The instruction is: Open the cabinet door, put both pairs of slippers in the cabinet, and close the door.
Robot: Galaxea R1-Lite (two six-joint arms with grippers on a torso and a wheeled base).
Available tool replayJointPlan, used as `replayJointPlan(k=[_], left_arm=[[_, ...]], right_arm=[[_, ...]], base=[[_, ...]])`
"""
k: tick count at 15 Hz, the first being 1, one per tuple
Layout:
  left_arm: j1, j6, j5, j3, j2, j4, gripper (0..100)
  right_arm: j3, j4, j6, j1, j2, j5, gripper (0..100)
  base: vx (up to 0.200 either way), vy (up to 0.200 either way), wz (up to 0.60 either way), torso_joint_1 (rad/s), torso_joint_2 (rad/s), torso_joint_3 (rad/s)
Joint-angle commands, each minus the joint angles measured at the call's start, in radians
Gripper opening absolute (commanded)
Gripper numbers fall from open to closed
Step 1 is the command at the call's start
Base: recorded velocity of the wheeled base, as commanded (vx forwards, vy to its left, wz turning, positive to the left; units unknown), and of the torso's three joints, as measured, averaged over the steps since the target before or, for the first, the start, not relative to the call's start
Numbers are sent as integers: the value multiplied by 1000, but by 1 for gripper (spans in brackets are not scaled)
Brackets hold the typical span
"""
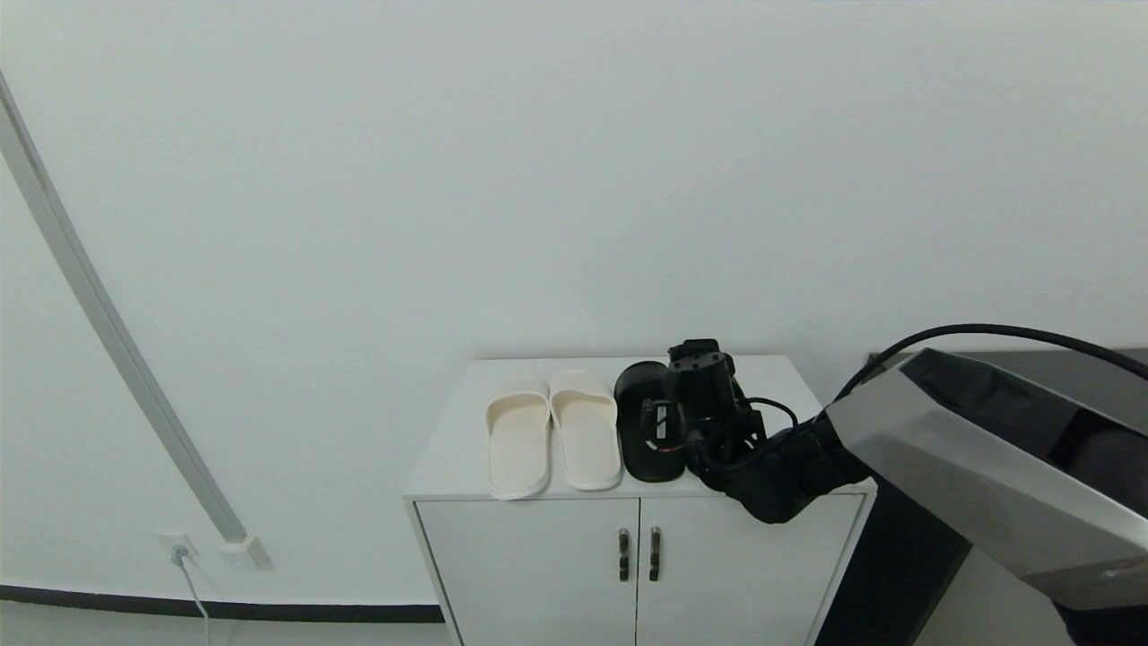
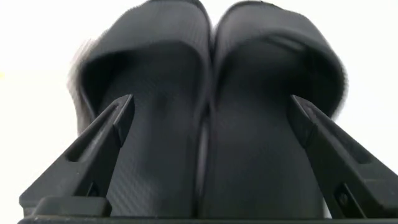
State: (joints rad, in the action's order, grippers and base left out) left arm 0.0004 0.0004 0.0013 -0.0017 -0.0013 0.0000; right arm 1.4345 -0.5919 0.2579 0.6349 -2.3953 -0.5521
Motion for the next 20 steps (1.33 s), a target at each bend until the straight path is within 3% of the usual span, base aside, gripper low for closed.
replayJointPlan(k=[1, 11, 12, 20], left_arm=[[0, -2, 0, 0, 1, 0, 0], [1, -2, 0, 0, 1, 0, 0], [1, -2, 0, 0, 1, 0, 0], [0, -2, 0, 0, 1, 0, 0]], right_arm=[[92, 26, 0, -11, -61, 0, 100], [305, 123, 1, -52, -180, -2, 100], [307, 124, 1, -54, -182, -2, 0], [297, 119, -2, -50, -169, -22, 0]], base=[[0, 0, 0, 0, 0, 0], [0, 0, 0, 0, 0, 0], [0, 0, 0, 0, 0, 0], [0, 0, 0, 0, 0, 0]])
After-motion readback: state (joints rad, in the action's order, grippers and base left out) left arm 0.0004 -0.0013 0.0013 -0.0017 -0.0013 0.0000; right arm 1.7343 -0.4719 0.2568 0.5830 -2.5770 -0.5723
